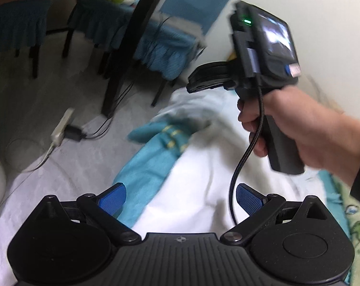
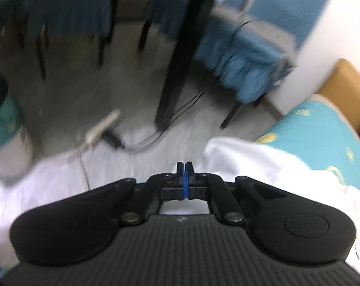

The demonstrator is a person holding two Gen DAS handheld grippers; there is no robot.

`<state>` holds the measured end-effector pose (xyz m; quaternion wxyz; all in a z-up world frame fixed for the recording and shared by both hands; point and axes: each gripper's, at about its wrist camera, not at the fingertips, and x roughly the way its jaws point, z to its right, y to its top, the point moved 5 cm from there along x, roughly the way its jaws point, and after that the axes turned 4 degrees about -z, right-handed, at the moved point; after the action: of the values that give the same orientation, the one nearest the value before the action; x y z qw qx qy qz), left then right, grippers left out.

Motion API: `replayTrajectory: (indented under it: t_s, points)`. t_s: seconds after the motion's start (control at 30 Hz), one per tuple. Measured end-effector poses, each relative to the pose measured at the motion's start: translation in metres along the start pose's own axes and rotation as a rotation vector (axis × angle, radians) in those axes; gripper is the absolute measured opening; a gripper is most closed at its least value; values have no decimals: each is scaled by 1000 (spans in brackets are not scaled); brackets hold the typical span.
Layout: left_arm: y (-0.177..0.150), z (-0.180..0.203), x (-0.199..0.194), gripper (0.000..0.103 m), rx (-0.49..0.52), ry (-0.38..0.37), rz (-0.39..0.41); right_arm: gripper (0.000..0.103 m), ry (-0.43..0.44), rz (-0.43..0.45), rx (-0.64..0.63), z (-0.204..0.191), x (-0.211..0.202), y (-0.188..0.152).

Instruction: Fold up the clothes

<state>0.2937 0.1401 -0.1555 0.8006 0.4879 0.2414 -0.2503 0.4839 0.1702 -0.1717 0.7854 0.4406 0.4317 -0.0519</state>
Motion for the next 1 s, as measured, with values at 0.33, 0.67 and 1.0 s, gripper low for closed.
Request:
replayTrajectory:
  t_s: [0.33,0.67,1.0]
  points:
    - [1,13,2,102,55,9,-20,6,-5,-36,49,33,-28,-18]
    - [4,-22,17,102,-79,68,-93,69,83,-197,-238,-46,44,-12]
    - [4,-35,22,102,-136,82,-116,7,-62,-278,-271,-51,83,-14]
